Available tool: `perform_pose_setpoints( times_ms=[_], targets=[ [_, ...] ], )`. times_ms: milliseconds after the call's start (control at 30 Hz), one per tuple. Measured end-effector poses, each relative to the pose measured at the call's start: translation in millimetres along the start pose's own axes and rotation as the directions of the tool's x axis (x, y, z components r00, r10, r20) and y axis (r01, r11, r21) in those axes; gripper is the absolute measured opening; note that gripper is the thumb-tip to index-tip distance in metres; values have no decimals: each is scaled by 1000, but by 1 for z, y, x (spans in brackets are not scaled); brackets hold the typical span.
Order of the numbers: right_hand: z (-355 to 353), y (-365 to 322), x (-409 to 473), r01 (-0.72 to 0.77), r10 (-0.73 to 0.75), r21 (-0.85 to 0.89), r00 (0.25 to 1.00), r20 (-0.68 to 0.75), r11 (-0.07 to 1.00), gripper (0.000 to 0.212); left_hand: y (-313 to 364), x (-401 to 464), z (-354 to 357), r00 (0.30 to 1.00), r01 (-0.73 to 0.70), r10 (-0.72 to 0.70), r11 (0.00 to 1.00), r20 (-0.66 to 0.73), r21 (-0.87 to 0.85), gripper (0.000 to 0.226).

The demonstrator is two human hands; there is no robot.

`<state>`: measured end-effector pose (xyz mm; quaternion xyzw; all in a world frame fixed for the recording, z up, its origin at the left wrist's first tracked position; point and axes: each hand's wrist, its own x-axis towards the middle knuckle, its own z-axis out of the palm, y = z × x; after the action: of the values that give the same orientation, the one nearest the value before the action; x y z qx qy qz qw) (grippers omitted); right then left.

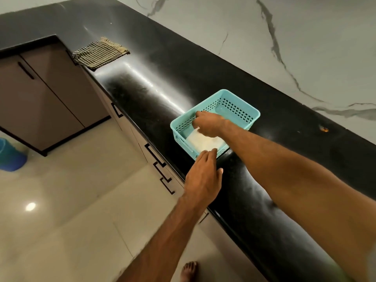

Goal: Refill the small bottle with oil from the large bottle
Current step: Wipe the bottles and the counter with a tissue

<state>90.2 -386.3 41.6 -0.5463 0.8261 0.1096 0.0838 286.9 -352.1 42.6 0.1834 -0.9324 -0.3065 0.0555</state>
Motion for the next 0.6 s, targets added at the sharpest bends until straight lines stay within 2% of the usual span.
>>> perform_pose_setpoints(
  times_ms=[133,267,333,400,433,500,533,600],
  targets=[
    [-11,5,-9,46,-46,-3,992,-120,999,27,0,3,-2,1000,8,-8,1000,5,-8,60],
    [-27,21,-30,116,-108,32,978,-178,993,19,-2,7,-8,1000,8,-9,999,-15,-43,52],
    [-31,30,-44,76,-46,152,981,-191,985,21,-3,11,-11,999,-1,-1,998,-40,-60,46],
    [-34,38,-57,-3,70,372,983,-167,928,25,-4,17,-15,997,7,-15,994,-75,-106,42],
    [-36,40,-62,-32,118,500,983,-141,865,27,-4,21,-17,995,25,-38,990,-89,-140,40],
    [-38,44,-74,-81,194,746,979,-65,661,24,-1,29,-21,992,62,-83,977,-96,-203,36],
    [-38,44,-80,-102,234,853,972,-25,513,20,1,33,-23,990,75,-99,972,-97,-223,34],
    [-32,46,-88,-109,342,983,938,52,150,22,4,39,-27,986,86,-115,970,-119,-226,29]
  ],
)
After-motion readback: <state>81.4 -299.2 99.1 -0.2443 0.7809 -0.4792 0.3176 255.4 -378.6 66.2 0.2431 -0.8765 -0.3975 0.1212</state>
